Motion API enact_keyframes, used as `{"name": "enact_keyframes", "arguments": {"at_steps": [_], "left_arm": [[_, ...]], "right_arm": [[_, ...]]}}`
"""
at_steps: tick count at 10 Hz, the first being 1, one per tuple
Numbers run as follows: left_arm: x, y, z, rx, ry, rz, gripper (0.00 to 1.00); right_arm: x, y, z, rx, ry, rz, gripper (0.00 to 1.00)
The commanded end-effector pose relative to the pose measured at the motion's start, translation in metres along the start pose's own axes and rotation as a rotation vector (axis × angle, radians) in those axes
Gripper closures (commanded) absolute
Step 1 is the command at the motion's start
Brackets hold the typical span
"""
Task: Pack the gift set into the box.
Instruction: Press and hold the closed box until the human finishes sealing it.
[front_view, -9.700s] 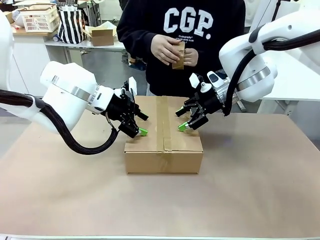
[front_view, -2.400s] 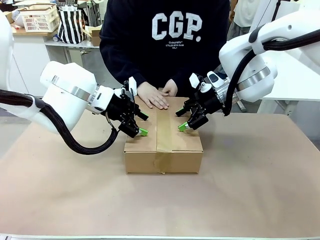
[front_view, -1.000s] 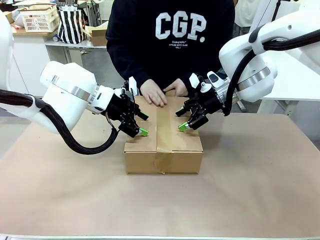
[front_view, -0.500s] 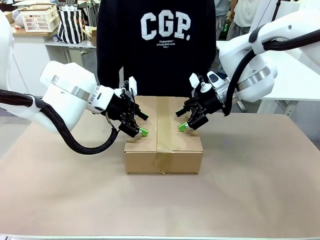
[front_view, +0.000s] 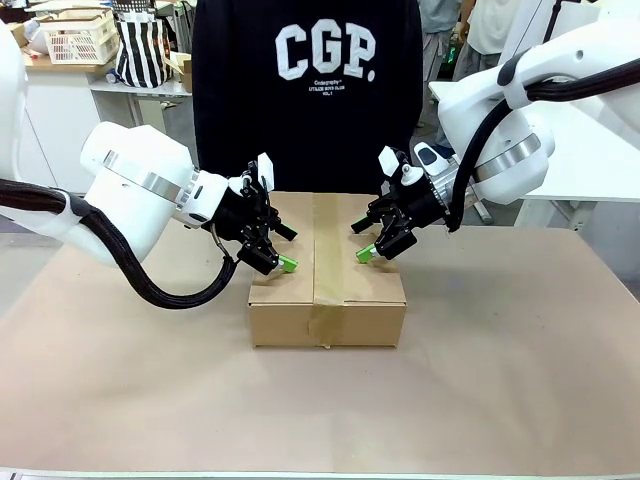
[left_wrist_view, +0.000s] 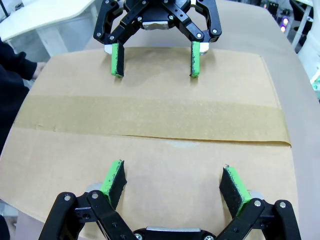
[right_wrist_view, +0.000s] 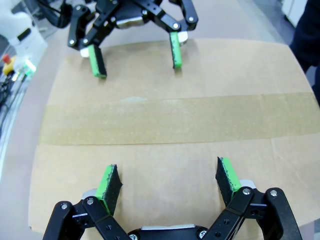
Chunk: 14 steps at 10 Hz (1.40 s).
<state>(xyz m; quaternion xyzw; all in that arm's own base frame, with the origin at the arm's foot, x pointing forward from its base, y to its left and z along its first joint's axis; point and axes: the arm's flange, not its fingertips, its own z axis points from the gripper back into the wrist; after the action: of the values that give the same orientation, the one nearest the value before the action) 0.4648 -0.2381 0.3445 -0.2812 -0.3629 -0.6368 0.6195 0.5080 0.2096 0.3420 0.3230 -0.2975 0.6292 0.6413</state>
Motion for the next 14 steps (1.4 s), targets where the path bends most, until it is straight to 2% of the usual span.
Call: {"name": "enact_keyframes", "arguments": {"at_steps": [1, 6, 7, 9, 10, 11, 12, 13, 14], "left_arm": [[-0.004, -0.003, -0.001, 0.001, 0.008, -0.01, 0.0], [0.0, 0.0, 0.0, 0.0, 0.0, 0.0, 0.0], [0.006, -0.011, 0.019, -0.028, 0.001, 0.08, 0.0], [0.037, -0.05, 0.081, -0.039, -0.037, 0.233, 0.0], [0.049, -0.072, 0.11, -0.051, -0.038, 0.363, 0.0], [0.055, -0.091, 0.134, -0.091, -0.076, 0.447, 0.0], [0.054, -0.11, 0.159, -0.134, -0.147, 0.538, 0.0], [0.049, -0.124, 0.182, -0.08, -0.205, 0.616, 0.0], [0.044, -0.141, 0.203, -0.095, -0.303, 0.629, 0.0]], "right_arm": [[-0.001, 0.001, -0.001, -0.001, 0.0, 0.007, 0.0], [0.0, 0.0, 0.0, 0.0, 0.0, 0.0, 0.0], [0.006, 0.011, 0.012, 0.02, 0.007, -0.057, 0.0], [0.031, 0.066, 0.076, 0.141, -0.073, -0.22, 0.0], [0.031, 0.091, 0.107, 0.174, -0.084, -0.385, 0.0], [0.028, 0.113, 0.13, 0.208, -0.117, -0.494, 0.0], [0.015, 0.134, 0.157, 0.175, -0.152, -0.602, 0.0], [-0.002, 0.151, 0.183, 0.231, -0.199, -0.636, 0.0], [-0.024, 0.166, 0.209, 0.332, -0.238, -0.646, 0.0]]}}
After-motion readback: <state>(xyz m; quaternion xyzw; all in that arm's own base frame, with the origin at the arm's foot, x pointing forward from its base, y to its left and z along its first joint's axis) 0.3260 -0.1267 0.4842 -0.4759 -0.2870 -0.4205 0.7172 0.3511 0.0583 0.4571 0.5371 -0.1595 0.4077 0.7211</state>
